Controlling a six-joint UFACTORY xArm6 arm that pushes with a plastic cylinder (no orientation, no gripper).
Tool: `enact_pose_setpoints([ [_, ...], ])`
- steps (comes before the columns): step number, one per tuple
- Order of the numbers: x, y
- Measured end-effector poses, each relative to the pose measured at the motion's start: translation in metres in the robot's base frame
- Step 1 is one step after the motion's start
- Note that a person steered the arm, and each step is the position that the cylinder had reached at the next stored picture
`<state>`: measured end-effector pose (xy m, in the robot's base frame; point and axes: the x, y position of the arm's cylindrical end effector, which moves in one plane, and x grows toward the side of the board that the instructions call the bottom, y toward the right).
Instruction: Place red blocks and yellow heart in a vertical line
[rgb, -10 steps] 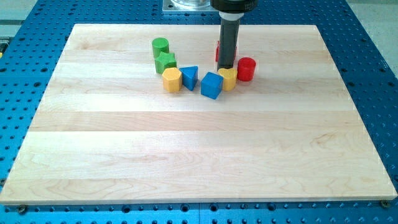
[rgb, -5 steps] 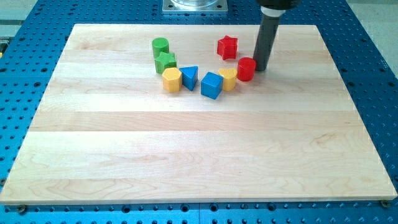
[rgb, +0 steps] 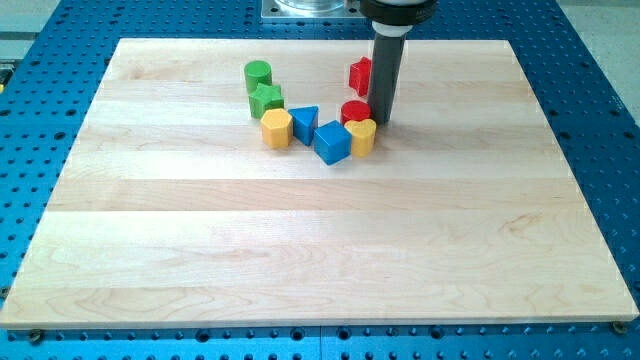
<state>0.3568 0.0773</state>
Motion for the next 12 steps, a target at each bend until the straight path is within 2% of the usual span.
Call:
enact_pose_setpoints([
  [2,0.0,0.007],
  [3,0.018,0.043],
  [4,0.061,0.036],
  [6,0.062,0.012],
  [7,0.076,0.002],
  [9,0.072,-0.057],
  [11,0.069,-0.05],
  [12,0.041,-0.046],
])
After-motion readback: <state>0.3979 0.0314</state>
